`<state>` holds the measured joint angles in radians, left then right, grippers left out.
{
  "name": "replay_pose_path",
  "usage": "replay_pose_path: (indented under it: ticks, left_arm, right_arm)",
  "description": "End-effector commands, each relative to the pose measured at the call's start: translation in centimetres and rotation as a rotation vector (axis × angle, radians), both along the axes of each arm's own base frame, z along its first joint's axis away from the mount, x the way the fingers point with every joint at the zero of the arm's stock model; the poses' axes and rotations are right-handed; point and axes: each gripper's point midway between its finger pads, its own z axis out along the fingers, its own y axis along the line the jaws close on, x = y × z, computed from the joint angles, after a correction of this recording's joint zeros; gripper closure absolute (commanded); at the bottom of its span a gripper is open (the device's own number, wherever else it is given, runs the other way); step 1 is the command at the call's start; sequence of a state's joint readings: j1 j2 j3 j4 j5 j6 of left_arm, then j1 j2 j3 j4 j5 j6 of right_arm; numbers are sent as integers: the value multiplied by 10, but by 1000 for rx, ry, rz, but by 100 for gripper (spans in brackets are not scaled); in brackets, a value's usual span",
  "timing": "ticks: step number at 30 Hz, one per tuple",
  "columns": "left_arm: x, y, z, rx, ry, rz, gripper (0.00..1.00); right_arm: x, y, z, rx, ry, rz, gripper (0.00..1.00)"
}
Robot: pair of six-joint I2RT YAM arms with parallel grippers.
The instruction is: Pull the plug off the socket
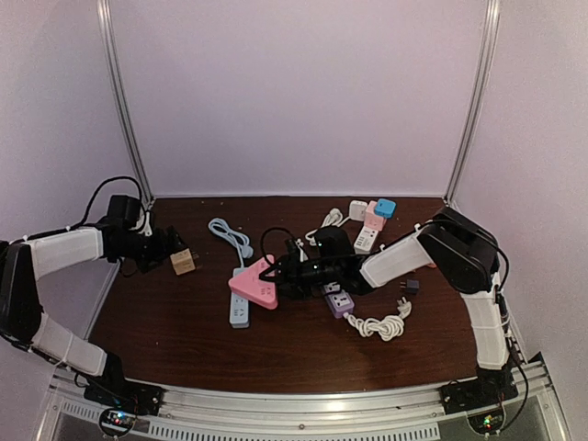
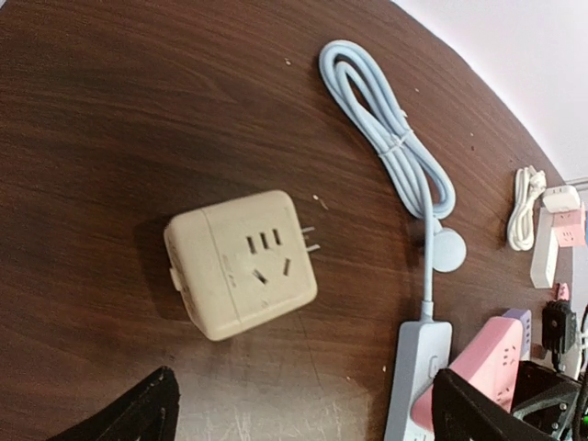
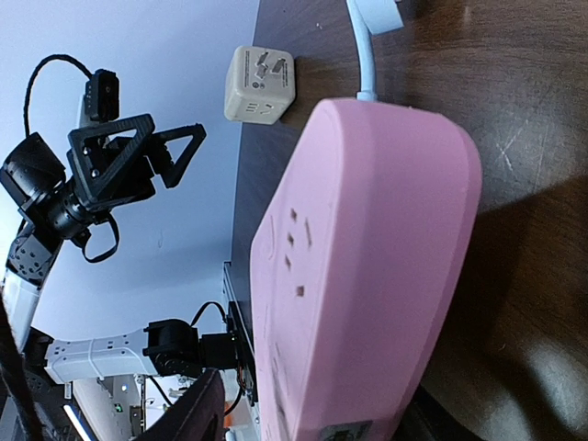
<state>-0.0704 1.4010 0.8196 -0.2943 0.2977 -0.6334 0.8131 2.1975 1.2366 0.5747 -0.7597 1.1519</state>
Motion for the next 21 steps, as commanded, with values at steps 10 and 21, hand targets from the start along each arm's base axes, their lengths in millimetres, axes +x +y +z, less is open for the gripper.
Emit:
replay_pose_path:
  ticks: [10,21]
  left_arm:
    - [-57,-69,16,-164,-35,-170,6]
    - [-90,-99,-8,-256,6,-252,14]
  right_arm:
    - [6,19,4,102,25,8,49]
    - [6,25,28,235,97,11,85]
